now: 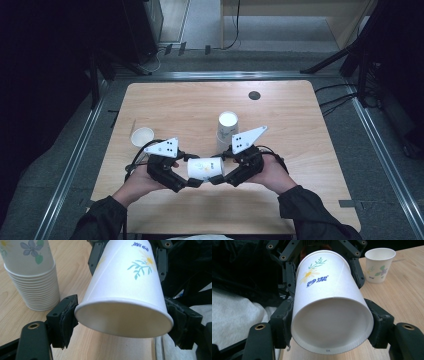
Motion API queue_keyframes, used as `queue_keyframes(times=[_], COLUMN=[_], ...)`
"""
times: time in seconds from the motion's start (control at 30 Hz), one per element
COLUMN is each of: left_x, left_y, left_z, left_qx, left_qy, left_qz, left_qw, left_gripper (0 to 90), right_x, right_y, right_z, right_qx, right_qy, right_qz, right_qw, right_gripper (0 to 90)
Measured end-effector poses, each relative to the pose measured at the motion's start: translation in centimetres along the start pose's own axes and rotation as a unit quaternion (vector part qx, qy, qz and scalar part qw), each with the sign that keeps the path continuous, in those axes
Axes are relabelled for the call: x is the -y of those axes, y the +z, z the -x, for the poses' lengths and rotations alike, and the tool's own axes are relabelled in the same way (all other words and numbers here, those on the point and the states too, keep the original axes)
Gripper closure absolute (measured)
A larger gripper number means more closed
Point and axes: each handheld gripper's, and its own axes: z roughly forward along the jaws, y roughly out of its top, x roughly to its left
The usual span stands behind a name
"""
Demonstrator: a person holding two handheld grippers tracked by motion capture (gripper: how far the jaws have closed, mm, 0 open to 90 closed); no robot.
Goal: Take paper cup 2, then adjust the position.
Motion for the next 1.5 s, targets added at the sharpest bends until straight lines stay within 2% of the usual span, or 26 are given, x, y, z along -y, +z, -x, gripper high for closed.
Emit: queue_keyframes(times=[0.2, 0.33, 0.37, 0.4, 0.43, 0.53, 0.63, 0.67, 0.73, 0.77, 0.83, 0.87, 0.9, 0.97, 1.03, 1.07, 1.13, 1.3, 1.33, 1.37, 1.4, 1.43, 1.47, 1.5], left_x=[0.0, -0.2, -0.2, -0.2, -0.1, -0.1, -0.1, -0.1, -0.1, 0.0, 0.0, 0.0, 0.0, 0.0, 0.0, 0.0, 0.0, -0.2, -0.2, -0.2, -0.1, -0.1, -0.1, -0.1], left_y=[0.0, -0.2, -0.2, -0.2, -0.3, -0.3, 0.1, 0.1, 0.6, 1.2, 1.8, 1.8, 2.4, 2.9, 3.0, 3.5, 3.6, 4.4, 4.4, 4.7, 4.8, 4.8, 5.1, 5.3], left_z=[0.1, 0.2, 0.2, 0.2, 0.1, 0.1, -0.2, -0.2, -0.3, -0.4, -0.4, -0.4, -0.5, -0.5, -0.5, -0.7, -0.8, -0.9, -0.9, -0.8, -0.7, -0.7, -0.5, -0.4], left_qx=[0.002, 0.0, -0.003, -0.003, -0.008, -0.014, -0.02, -0.02, -0.019, -0.019, -0.022, -0.022, -0.022, -0.022, -0.024, -0.024, -0.024, -0.013, -0.013, -0.013, -0.013, -0.013, -0.014, -0.015], left_qy=[0.004, 0.009, 0.009, 0.009, 0.011, 0.006, 0.009, 0.009, 0.01, 0.011, 0.019, 0.019, 0.024, 0.026, 0.026, 0.02, 0.017, 0.009, 0.009, 0.01, 0.012, 0.012, 0.013, 0.015], left_qz=[0.0, -0.009, -0.015, -0.015, -0.023, -0.034, -0.073, -0.073, -0.097, -0.116, -0.14, -0.14, -0.158, -0.174, -0.179, -0.195, -0.199, -0.222, -0.222, -0.23, -0.234, -0.234, -0.242, -0.245], left_qw=[1.0, 0.9999, 0.9998, 0.9998, 0.9996, 0.9993, 0.9971, 0.9971, 0.995, 0.993, 0.9897, 0.9897, 0.9868, 0.9842, 0.9833, 0.9804, 0.9797, 0.9749, 0.9749, 0.9731, 0.972, 0.972, 0.9701, 0.9693], left_gripper=[22.8, 23.8, 24.1, 24.1, 24.2, 24.2, 24.2, 24.2, 24.1, 24.1, 24.1, 24.1, 24.1, 24.1, 24.0, 24.0, 24.1, 24.1, 24.0, 24.0, 24.0, 24.0, 24.0, 24.0], right_x=[0.0, 0.1, 0.2, 0.2, 0.2, 0.3, 0.6, 0.7, 0.8, 1.0, 1.3, 1.3, 1.6, 1.8, 2.0, 2.2, 2.3, 3.0, 3.1, 3.2, 3.3, 3.3, 3.5, 3.6], right_y=[0.1, 0.1, 0.2, 0.2, 0.2, 0.2, 0.0, 0.0, 0.0, 0.1, 0.2, 0.2, 0.3, 0.5, 0.7, 0.9, 1.0, 2.3, 2.6, 2.9, 3.2, 3.2, 3.7, 3.9], right_z=[0.0, 0.1, 0.2, 0.2, 0.2, 0.2, 0.1, 0.1, 0.0, 0.0, -0.1, -0.1, -0.2, -0.3, -0.4, -0.5, -0.4, -0.4, -0.4, -0.4, -0.4, -0.4, -0.4, -0.4], right_qx=[-0.003, -0.012, -0.009, -0.009, 0.002, 0.012, 0.029, 0.032, 0.036, 0.043, 0.046, 0.046, 0.053, 0.054, 0.055, 0.056, 0.057, 0.053, 0.054, 0.053, 0.052, 0.052, 0.052, 0.051], right_qy=[0.002, 0.007, 0.007, 0.007, 0.01, 0.006, 0.001, 0.002, 0.0, -0.003, -0.004, -0.004, -0.009, -0.01, -0.011, -0.012, -0.015, -0.01, -0.01, -0.012, -0.013, -0.013, -0.018, -0.019], right_qz=[-0.002, -0.004, -0.005, -0.005, -0.012, -0.019, -0.034, -0.039, -0.045, -0.055, -0.064, -0.064, -0.076, -0.082, -0.088, -0.096, -0.099, -0.132, -0.138, -0.144, -0.15, -0.15, -0.161, -0.164], right_qw=[1.0, 0.9999, 0.9999, 0.9999, 0.9999, 0.9997, 0.999, 0.9987, 0.9984, 0.9975, 0.9969, 0.9969, 0.9957, 0.9951, 0.9945, 0.9938, 0.9933, 0.9898, 0.9889, 0.9881, 0.9873, 0.9873, 0.9855, 0.9849], right_gripper=[34.0, 33.6, 28.0, 28.0, 23.9, 22.7, 22.7, 22.7, 22.7, 22.7, 23.1, 23.1, 23.1, 23.3, 23.4, 23.5, 23.9, 24.7, 24.7, 24.9, 25.2, 25.2, 26.1, 26.1])
